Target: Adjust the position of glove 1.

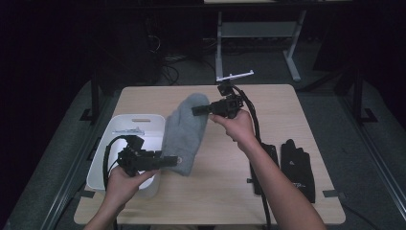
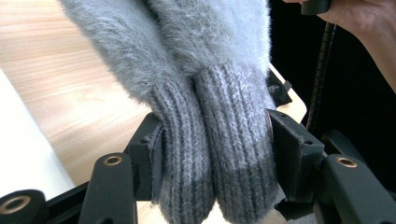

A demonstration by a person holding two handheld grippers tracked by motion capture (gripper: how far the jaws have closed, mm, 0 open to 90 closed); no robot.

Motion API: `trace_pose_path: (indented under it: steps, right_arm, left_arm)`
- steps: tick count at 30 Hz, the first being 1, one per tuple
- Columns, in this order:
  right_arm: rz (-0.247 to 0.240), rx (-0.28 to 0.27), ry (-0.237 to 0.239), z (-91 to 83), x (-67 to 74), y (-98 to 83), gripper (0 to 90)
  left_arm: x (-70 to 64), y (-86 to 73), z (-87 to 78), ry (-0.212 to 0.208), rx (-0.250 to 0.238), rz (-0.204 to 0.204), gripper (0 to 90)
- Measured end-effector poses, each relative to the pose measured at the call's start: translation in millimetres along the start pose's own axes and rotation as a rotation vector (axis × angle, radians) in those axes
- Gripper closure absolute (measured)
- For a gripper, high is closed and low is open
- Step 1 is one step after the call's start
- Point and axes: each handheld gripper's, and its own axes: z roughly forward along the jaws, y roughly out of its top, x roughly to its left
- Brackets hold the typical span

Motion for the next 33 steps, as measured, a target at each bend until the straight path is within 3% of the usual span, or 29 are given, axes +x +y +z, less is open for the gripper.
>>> trace_pose_path:
  steps: [33]
  right_arm:
    - [-0.044, 0.041, 0.047, 58.5, 30.9, 33.2, 72.7]
  left_arm:
    - [25.9, -8.6, -51.8, 0.069, -0.059, -0.046, 42.8]
